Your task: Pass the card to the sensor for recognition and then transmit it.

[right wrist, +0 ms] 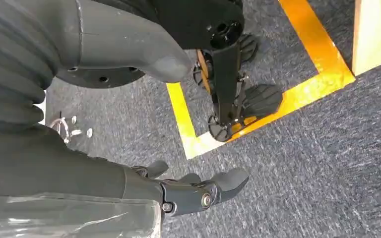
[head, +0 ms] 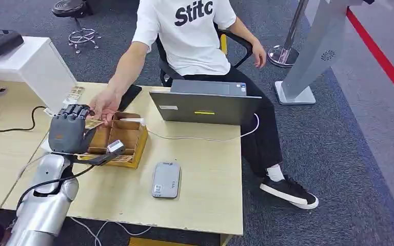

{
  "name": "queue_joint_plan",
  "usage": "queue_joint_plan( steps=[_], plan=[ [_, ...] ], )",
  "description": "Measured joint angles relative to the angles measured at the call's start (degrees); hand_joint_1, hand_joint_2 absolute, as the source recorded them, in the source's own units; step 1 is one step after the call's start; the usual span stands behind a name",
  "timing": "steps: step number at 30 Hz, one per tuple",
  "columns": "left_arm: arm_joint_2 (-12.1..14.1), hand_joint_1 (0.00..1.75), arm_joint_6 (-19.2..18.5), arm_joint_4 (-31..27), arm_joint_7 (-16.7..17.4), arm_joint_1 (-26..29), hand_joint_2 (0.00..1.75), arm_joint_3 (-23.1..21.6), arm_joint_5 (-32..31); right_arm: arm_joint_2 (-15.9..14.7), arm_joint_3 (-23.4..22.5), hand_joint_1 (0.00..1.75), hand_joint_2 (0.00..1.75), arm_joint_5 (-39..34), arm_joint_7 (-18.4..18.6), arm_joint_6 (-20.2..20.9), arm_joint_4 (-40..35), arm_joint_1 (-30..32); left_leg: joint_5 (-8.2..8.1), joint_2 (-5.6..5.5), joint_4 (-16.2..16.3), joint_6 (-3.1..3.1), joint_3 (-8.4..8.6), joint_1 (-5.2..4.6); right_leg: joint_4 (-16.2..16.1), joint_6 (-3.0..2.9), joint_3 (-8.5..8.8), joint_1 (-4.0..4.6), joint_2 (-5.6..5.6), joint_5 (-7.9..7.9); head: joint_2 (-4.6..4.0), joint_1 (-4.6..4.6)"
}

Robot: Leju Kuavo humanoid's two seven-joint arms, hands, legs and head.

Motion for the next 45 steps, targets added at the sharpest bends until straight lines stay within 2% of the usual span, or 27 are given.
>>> queue_joint_plan(
  steps=[5, 14, 19, 25, 29, 33, 39, 45],
  plan=[
    [0.1, 1.75, 2.1, 0.0, -0.7, 0.2, 1.75, 0.0, 0.7, 0.0, 0.6, 0.0, 1.75, 0.7, 0.0, -0.3, 0.0, 0.0, 0.0, -0.02, 0.0, 0.0, -0.03, -0.01, 0.0, 0.0, -0.01, 0.0, -0.02, 0.0, 0.0, 0.0],
    [-1.0, 1.75, 2.4, -2.1, -2.5, 0.8, 1.75, 0.0, 1.3, 0.1, 0.8, 0.0, 1.75, 1.3, 0.0, -0.5, 0.2, 0.0, 0.0, -0.02, 0.0, 0.0, -0.04, 0.0, 0.0, 0.0, -0.03, 0.0, -0.02, 0.0, 0.0, -0.02],
    [-3.0, 1.75, 2.4, -4.1, -6.2, 1.8, 1.75, -0.3, 2.2, 0.1, 0.9, 0.0, 1.75, 1.8, 0.2, -1.0, 0.3, 0.0, 0.02, -0.07, 0.0, 0.03, -0.05, -0.01, 0.0, 0.0, -0.03, -0.01, -0.06, 0.0, 0.0, 0.0],
    [-5.4, 1.75, 2.2, -4.6, -5.2, 2.6, 1.75, -4.6, -0.2, 0.1, 0.9, 0.0, 1.75, 2.8, 0.2, -1.1, 0.3, 0.0, 0.02, -0.04, 0.0, 0.04, -0.08, -0.02, 0.0, 0.03, -0.06, -0.02, -0.04, 0.02, 0.0, -0.02],
    [-6.7, 1.75, -1.0, -4.5, -4.9, 3.0, 1.75, -8.8, -1.2, 0.1, 1.1, 0.0, 1.75, 3.8, 0.3, -1.4, 0.3, 0.0, 0.02, -0.07, 0.0, 0.04, -0.09, -0.02, 0.0, 0.03, -0.06, -0.02, -0.08, 0.02, 0.0, -0.02],
    [-7.7, 1.75, -1.3, -3.8, -3.5, 3.9, 1.75, -12.7, -2.4, 0.1, 1.2, 0.0, 1.75, 4.0, 0.3, -1.5, 0.3, 0.0, 0.02, -0.05, 0.0, 0.04, -0.11, -0.02, 0.0, 0.03, -0.08, -0.02, -0.05, 0.02, 0.0, 0.0],
    [-8.0, 1.75, -1.5, -3.1, -3.2, 3.9, 1.75, -14.2, -2.3, 0.1, 1.2, 0.0, 1.75, 4.2, 0.3, -1.5, 0.4, 0.0, 0.02, -0.05, 0.0, 0.03, -0.11, -0.01, 0.0, 0.03, -0.1, -0.01, -0.05, 0.02, 0.0, -0.02],
    [-8.4, 1.75, -4.6, -1.2, -3.7, 4.6, 1.75, -16.6, -2.2, 0.1, 1.1, 0.0, 1.75, 3.7, 0.4, -1.4, 0.4, 0.0, 0.02, -0.05, 0.0, 0.04, -0.13, -0.02, 0.0, 0.03, -0.1, -0.01, -0.05, 0.02, 0.0, -0.02]
  ],
)
